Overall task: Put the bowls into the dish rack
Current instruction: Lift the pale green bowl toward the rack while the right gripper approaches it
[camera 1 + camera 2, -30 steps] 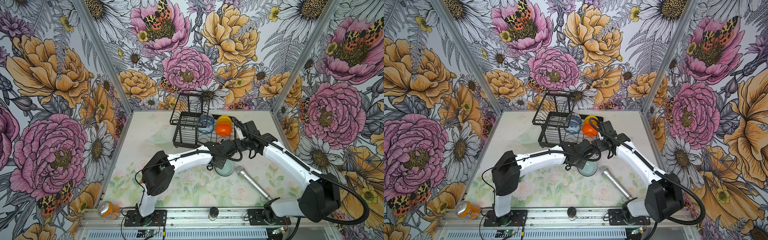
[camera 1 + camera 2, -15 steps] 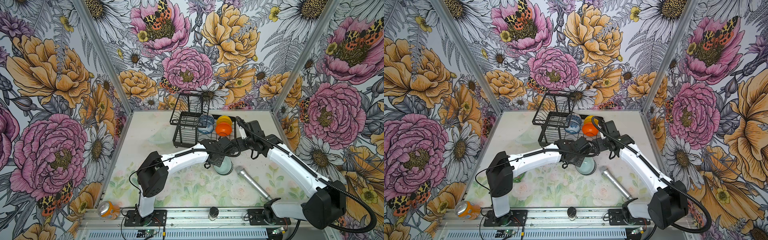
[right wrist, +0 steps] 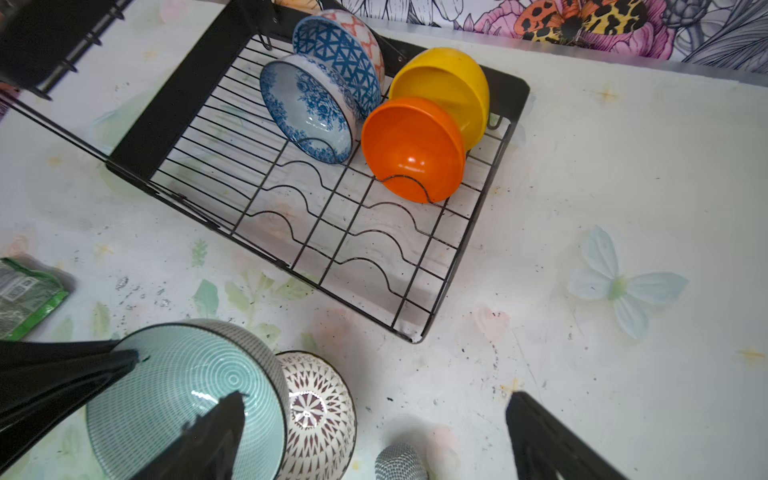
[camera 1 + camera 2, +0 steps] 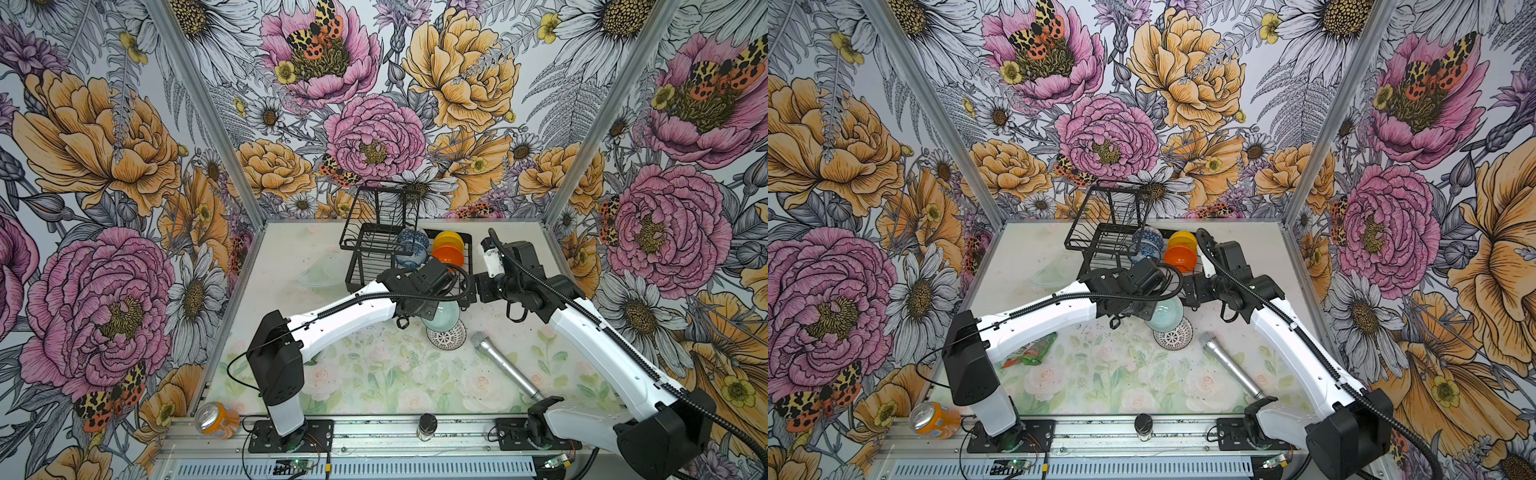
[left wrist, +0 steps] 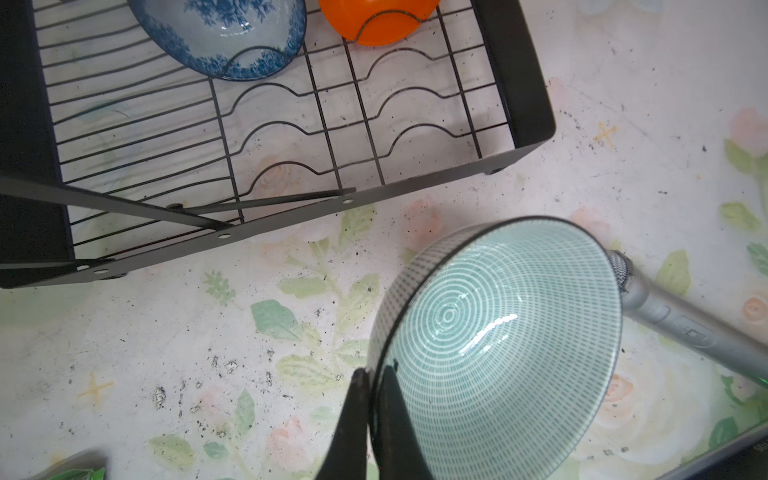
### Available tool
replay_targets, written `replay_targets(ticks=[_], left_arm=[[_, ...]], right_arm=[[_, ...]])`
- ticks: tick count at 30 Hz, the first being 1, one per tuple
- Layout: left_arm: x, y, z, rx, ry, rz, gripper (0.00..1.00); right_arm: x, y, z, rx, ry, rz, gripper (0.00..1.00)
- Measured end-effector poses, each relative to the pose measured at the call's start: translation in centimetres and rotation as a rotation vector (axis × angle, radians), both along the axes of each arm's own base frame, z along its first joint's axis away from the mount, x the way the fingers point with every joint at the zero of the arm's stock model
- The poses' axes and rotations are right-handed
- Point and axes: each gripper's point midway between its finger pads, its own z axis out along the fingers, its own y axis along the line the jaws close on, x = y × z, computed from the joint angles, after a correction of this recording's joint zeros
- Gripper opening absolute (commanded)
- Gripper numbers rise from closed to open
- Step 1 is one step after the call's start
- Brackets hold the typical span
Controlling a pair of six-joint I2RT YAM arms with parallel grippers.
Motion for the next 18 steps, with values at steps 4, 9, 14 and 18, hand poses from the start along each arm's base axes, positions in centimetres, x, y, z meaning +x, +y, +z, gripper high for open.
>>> replay_targets(ticks=[4, 9, 14, 18], left_arm=[[0.5, 1.4, 1.2, -0.068, -0.031, 0.055, 0.0], [1.4, 2.6, 3.3, -0.181, -0.092, 0.123, 0.0], [1.7, 3.0, 5.1, -0.281, -0.142, 0.156, 0.0], [1.9, 2.8, 5.9, -0.333, -0.172, 0.159, 0.0]], right_arm=[[-1.1, 1.6, 0.9, 0.063, 0.002, 0.028, 0.99], [-1.7, 3.3, 2.0, 0.122, 0.009, 0.036, 0.99], [-1.7, 4.5, 2.7, 0.17, 0.02, 0.012, 0.95], [-1.2, 5.4, 2.0, 0.19, 0.047, -0.017, 0.86]])
